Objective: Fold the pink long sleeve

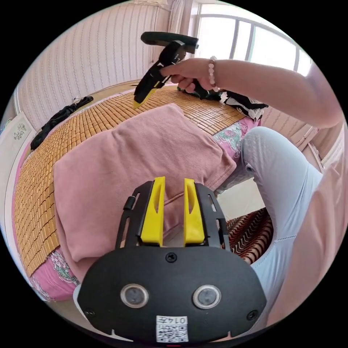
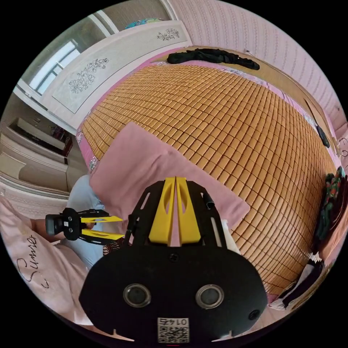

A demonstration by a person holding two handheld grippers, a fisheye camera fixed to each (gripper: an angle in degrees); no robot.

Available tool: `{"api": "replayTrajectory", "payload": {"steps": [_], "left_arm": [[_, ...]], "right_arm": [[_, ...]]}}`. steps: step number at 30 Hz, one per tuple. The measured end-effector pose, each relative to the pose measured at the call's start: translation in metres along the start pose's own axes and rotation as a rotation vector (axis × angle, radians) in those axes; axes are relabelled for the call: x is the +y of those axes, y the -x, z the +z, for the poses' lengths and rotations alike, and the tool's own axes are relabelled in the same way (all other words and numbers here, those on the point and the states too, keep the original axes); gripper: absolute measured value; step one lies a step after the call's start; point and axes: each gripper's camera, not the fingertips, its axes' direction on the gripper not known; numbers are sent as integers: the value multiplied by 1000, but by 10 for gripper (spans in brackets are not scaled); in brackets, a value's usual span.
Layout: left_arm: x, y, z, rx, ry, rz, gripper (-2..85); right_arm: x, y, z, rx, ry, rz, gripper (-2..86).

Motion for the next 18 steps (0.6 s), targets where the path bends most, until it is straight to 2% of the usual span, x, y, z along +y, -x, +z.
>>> {"api": "replayTrajectory", "payload": {"steps": [3,5,8,14,18], "left_arm": [[-7,-22,4,66,-22,47,153],[-12,-37,12,83,-11,89,163],[-22,-57,24,110,15,138,175],[-35,-83,45,139,57,190,185],[-48,-99,60,156,116,223,195]], "right_arm": [[91,-32,-12,-44,14,202,43],[147,-50,2,-161,135,336,90],[186,-61,18,-198,203,433,103],[209,-92,36,-187,266,523,45],[222,-99,16,-286,193,482,18]]}}
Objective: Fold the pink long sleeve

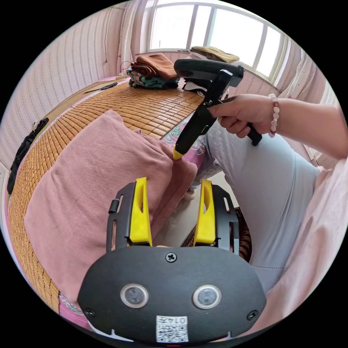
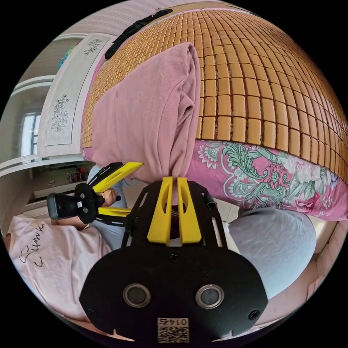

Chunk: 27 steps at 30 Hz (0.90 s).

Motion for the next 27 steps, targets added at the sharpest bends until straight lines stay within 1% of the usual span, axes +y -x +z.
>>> {"api": "replayTrajectory", "payload": {"steps": [3,5,6,7,9,11,13,14,15,17,18,19,20,22,23,24,27], "left_arm": [[-16,-6,7,-9,30,25,187],[-26,-9,9,-27,53,28,174],[-31,-10,9,-83,85,2,142],[-35,-12,4,-161,106,-19,88],[-36,-13,-10,-251,97,-25,62],[-35,-8,-27,-244,70,-72,57],[-31,1,-46,-212,54,-135,57],[-30,2,-50,-210,49,-146,57],[-28,3,-58,-211,41,-156,56],[-25,1,-67,-219,33,-152,56],[-24,0,-72,-219,33,-147,56],[-23,-2,-76,-226,33,-143,56],[-23,-4,-79,-230,32,-140,56],[-21,-9,-87,-241,33,-125,55],[-21,-11,-89,-245,28,-121,54],[-20,-14,-94,-263,18,-118,53],[-23,-14,-109,-268,-21,-123,48]], "right_arm": [[14,-6,-17,-84,-40,-26,12],[24,-12,-32,-200,-104,-34,12],[26,-13,-35,-228,-121,-34,12],[29,-15,-41,-286,-144,-45,13],[33,-14,-52,-361,-170,-99,17],[41,-22,-75,-424,-270,-150,24],[46,-38,-90,-464,-371,-149,37],[45,-52,-94,-454,-419,-120,61],[43,-59,-94,-437,-427,-93,72],[25,-82,-81,-405,-392,18,194],[19,-86,-76,-422,-371,34,211],[8,-92,-68,-486,-353,47,229],[0,-95,-63,-570,-366,65,229],[-11,-97,-59,-630,-389,103,193],[-18,-98,-57,-593,-362,147,121],[-20,-99,-56,-570,-351,169,85],[-17,-100,-68,-601,-376,146,60]]}}
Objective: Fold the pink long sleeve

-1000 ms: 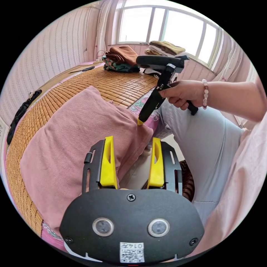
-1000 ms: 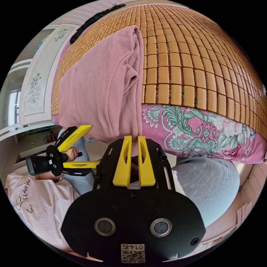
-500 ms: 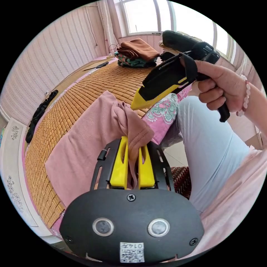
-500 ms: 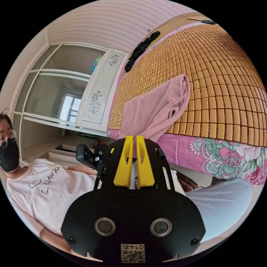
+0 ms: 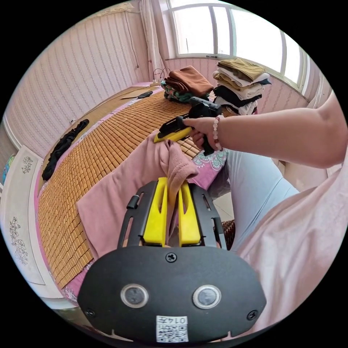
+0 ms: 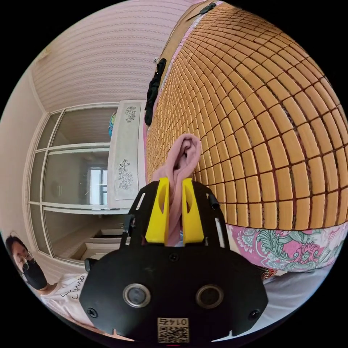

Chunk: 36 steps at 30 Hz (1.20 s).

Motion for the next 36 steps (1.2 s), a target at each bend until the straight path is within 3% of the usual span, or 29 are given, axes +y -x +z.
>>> {"api": "replayTrajectory", "payload": {"steps": [6,10,15,23,27,29,31,36], "left_arm": [[-30,1,-16,139,-145,44,44],[-48,-3,-2,362,-193,67,40],[-42,6,16,460,-181,51,40],[17,113,4,366,-234,-332,42],[70,170,30,193,-143,-620,46],[82,184,46,140,-80,-659,49],[93,203,64,130,8,-752,58],[119,238,70,131,33,-896,59]], "right_arm": [[23,45,-75,96,-115,-168,52],[55,67,-133,240,-187,-180,53],[78,95,-135,460,-149,-165,58],[35,204,-4,441,15,-416,84],[11,230,87,433,155,-515,89],[0,236,133,473,221,-521,93],[-1,246,147,513,214,-539,96],[8,282,158,686,184,-655,84]]}}
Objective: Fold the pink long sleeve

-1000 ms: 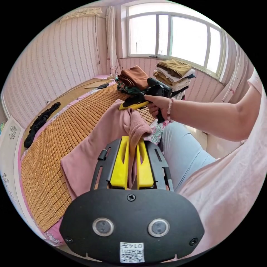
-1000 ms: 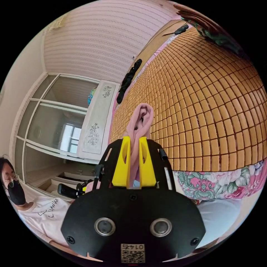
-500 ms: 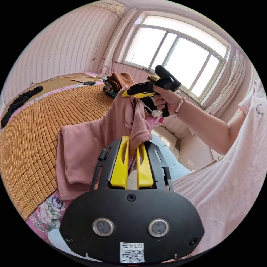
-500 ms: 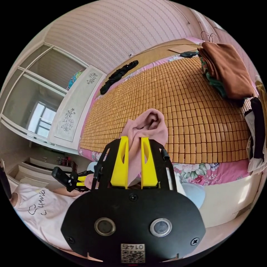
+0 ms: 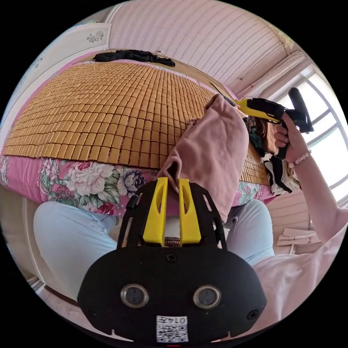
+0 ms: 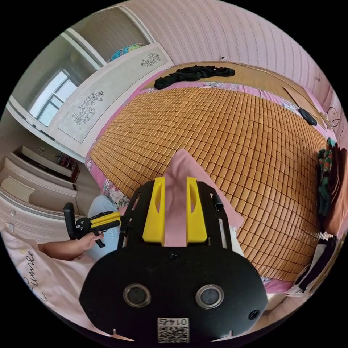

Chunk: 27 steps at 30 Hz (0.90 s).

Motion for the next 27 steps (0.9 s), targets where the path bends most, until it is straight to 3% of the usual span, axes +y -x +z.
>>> {"api": "replayTrajectory", "payload": {"steps": [9,13,16,21,27], "left_arm": [[-18,16,-16,1,-75,-13,70],[-33,11,8,-39,-65,23,111],[-40,19,38,-19,33,1,127],[-44,36,44,33,30,-39,132],[-42,65,26,165,5,-196,144]], "right_arm": [[-64,69,38,324,163,-253,79],[-95,64,88,401,333,-279,69],[-110,48,119,376,442,-241,67],[-130,31,119,231,446,-204,69],[-146,9,69,-14,297,-174,133]]}}
